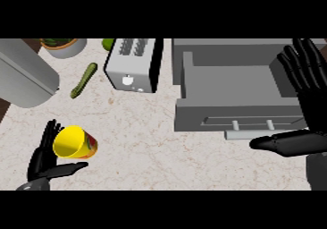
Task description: Pick up the cup, place it into the drawer and close the drawer
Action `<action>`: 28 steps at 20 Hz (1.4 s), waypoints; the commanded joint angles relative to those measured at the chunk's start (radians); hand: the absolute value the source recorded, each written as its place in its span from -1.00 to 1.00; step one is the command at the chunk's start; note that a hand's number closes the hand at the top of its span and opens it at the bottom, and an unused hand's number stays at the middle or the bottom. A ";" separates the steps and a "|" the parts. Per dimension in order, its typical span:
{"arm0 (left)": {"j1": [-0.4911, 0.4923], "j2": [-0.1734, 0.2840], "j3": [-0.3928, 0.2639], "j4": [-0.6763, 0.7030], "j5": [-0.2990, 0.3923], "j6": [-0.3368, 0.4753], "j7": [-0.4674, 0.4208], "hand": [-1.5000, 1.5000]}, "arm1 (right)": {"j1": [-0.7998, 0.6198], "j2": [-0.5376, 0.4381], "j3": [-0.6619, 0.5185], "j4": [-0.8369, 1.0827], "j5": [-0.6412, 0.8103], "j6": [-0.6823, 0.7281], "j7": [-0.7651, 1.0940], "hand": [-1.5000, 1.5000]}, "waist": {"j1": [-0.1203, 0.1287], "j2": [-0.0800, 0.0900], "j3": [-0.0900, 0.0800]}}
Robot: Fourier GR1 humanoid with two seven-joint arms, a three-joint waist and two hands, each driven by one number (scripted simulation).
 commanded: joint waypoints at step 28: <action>-0.154 -0.184 0.067 -0.033 0.010 0.353 -0.265 1.00 | -0.018 -0.037 -0.029 0.031 -0.020 0.036 -0.004 -1.00 | -0.015 0.006 -0.001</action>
